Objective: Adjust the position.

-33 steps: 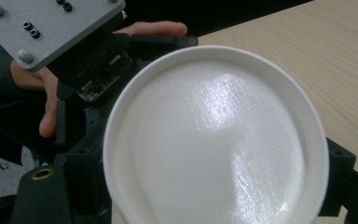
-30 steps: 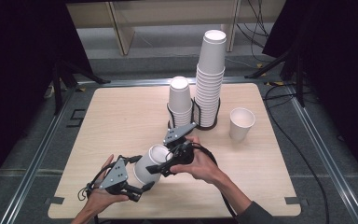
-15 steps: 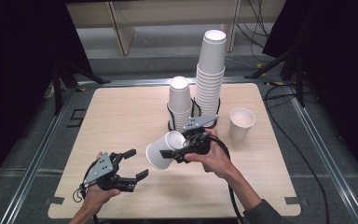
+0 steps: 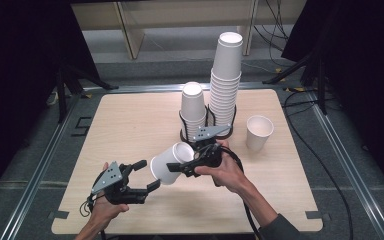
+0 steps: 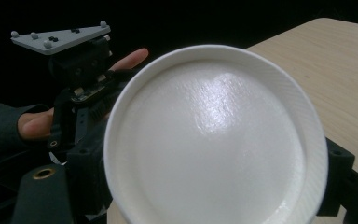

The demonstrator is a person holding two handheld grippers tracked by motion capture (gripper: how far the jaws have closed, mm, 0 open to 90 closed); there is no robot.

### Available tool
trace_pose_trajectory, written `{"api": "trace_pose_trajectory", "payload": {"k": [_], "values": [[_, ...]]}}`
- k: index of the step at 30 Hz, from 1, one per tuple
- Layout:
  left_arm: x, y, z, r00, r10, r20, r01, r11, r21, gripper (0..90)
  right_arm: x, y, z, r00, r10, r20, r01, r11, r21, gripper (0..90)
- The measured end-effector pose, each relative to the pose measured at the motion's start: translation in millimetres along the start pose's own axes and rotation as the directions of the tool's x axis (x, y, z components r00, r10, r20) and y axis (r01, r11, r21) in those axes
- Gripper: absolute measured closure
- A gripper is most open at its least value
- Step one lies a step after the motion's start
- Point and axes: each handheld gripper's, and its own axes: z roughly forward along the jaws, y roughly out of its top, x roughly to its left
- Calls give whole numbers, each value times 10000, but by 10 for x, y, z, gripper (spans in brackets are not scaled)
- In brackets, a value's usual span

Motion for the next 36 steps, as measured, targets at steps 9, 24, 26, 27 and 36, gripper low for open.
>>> {"api": "trace_pose_trajectory", "payload": {"k": [9, 24, 26, 27, 36], "values": [[-19, -16, 64, 9996, 293, -4, -293, 9994, -187, 0, 36, -17, 73, 9974, 386, -608, -388, 9992, -25, 221], [-81, -40, 57, 9957, 804, 466, -816, 9963, 253, 15, 115, -47, 248, 9909, 338, -1300, -313, 9993, 215, 220], [-81, -36, 54, 9953, 835, 486, -853, 9957, 356, 20, 109, -52, 255, 9916, 228, -1273, -204, 9996, 200, 220], [-79, -35, 55, 9953, 792, 562, -817, 9957, 437, 27, 108, -52, 253, 9917, 224, -1268, -197, 9995, 227, 219], [-87, -16, 64, 9898, 1258, 662, -1313, 9874, 878, 72, 84, -66, 236, 9927, 198, -1191, -149, 9990, 422, 205]]}}
